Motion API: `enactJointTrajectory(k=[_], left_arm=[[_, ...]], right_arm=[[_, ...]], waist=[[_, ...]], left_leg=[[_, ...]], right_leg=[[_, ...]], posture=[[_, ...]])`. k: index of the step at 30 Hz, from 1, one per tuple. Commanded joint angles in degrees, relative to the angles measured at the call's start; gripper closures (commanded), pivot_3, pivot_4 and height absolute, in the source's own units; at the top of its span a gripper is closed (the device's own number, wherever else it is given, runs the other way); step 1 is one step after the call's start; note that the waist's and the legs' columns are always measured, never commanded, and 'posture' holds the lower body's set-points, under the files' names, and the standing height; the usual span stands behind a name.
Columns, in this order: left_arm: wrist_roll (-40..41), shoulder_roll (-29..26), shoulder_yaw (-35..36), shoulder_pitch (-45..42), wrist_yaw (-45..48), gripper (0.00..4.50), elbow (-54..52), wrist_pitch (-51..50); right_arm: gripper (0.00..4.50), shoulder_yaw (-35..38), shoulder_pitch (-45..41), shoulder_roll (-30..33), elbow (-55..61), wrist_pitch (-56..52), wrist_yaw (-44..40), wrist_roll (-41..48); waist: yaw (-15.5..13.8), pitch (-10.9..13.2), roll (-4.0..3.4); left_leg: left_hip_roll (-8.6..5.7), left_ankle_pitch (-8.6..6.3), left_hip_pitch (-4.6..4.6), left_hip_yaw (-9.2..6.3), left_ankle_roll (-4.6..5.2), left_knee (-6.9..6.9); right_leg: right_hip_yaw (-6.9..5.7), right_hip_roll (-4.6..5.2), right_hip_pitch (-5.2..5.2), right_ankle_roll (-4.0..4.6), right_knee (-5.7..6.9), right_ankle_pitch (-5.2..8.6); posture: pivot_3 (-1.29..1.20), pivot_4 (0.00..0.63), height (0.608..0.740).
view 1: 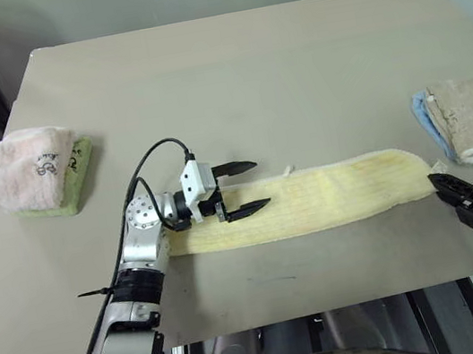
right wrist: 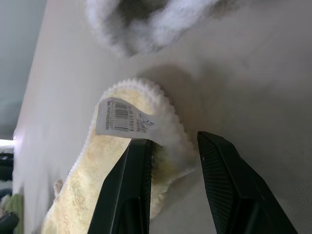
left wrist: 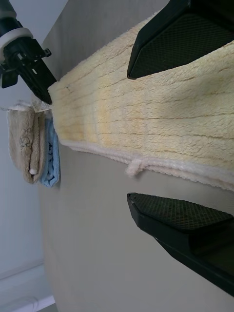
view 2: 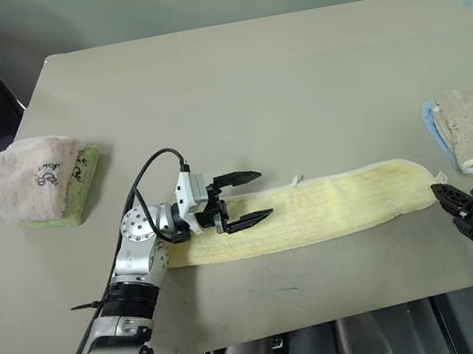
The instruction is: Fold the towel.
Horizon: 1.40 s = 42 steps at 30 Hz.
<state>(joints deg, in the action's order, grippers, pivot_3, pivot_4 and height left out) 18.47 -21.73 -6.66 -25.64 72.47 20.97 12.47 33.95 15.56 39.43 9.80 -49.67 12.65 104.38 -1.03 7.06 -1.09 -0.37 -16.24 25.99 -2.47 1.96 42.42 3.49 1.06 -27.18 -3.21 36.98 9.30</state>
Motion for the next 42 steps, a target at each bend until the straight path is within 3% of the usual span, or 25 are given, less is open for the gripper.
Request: enactJointTrajectory(k=[1, 10, 13, 16, 25, 33, 42], left_arm=[[0.12, -0.15, 0.55, -0.23, 0.06, 0.45, -0.93, 0.86], [0.14, -0.13, 0.53, 0.10, -0.56, 0.45, -1.78, 0.46], [0.06, -0.13, 0.52, -0.08, -0.77, 0.45, -1.86, 0.35], [0.05, -0.13, 0.51, -0.11, -0.85, 0.45, -1.94, 0.28], [-0.37, 0.01, 0.51, -0.65, -1.11, 0.45, -1.35, 0.66], [-0.52, -0.24, 2.02, -3.52, -2.46, 0.45, 1.61, 2.21], [-0.76, -0.11, 2.41, -4.81, -2.89, 0.45, 3.20, 3.19]], right_arm=[[2.95, 0.46, 0.38, 0.59, 1.99, -0.82, -1.58, 1.12], [2.95, -0.44, -0.45, -0.30, -0.88, -0.27, 0.84, 3.86], [3.52, -0.10, -0.29, -0.42, 0.30, -0.22, -0.23, 3.65], [4.47, -0.01, -0.17, -0.40, 0.75, -0.22, -0.44, 3.65], [4.47, 1.39, -0.48, 1.22, 2.62, 0.12, -2.52, 1.04], [4.47, -1.69, -6.66, 12.36, 20.43, -3.23, -13.64, -3.03], [4.47, -6.83, -11.07, 17.36, 24.40, -3.48, -19.25, -6.88]], waist=[[-0.01, 0.00, 0.00], [-0.02, 0.00, 0.00], [0.00, 0.00, 0.00], [0.01, 0.00, 0.00], [0.00, 0.00, 0.00], [0.17, 0.00, -0.07], [-0.18, 0.00, -0.04]], left_leg=[[0.00, 0.00, 0.00, 0.00, 0.00, 0.00], [0.00, 0.00, 0.00, -0.01, 0.00, 0.00], [-0.01, 0.00, 0.01, 0.00, -0.01, 0.00], [0.00, 0.00, 0.00, -0.01, -0.01, 0.00], [-0.01, 0.00, 0.00, 0.00, 0.00, 0.00], [-0.01, 0.04, 0.00, -0.02, -0.05, -0.01], [-0.08, 0.04, 0.09, 0.01, -0.05, 0.01]], right_leg=[[0.00, 0.00, 0.00, 0.00, 0.00, 0.00], [0.00, 0.00, 0.00, -0.01, 0.00, 0.00], [0.00, 0.01, -0.01, -0.01, 0.00, 0.01], [0.00, 0.01, -0.01, 0.00, 0.00, 0.01], [0.00, 0.01, -0.01, 0.00, 0.00, 0.00], [-0.03, -0.02, -0.01, 0.08, 0.02, -0.06], [-0.04, 0.05, -0.03, 0.46, -0.03, -0.24]], posture=[[0.00, 0.150, 0.703], [0.00, 0.150, 0.703], [0.00, 0.150, 0.703], [0.00, 0.150, 0.703], [0.00, 0.150, 0.703], [0.00, 0.150, 0.703], [0.00, 0.150, 0.703]])
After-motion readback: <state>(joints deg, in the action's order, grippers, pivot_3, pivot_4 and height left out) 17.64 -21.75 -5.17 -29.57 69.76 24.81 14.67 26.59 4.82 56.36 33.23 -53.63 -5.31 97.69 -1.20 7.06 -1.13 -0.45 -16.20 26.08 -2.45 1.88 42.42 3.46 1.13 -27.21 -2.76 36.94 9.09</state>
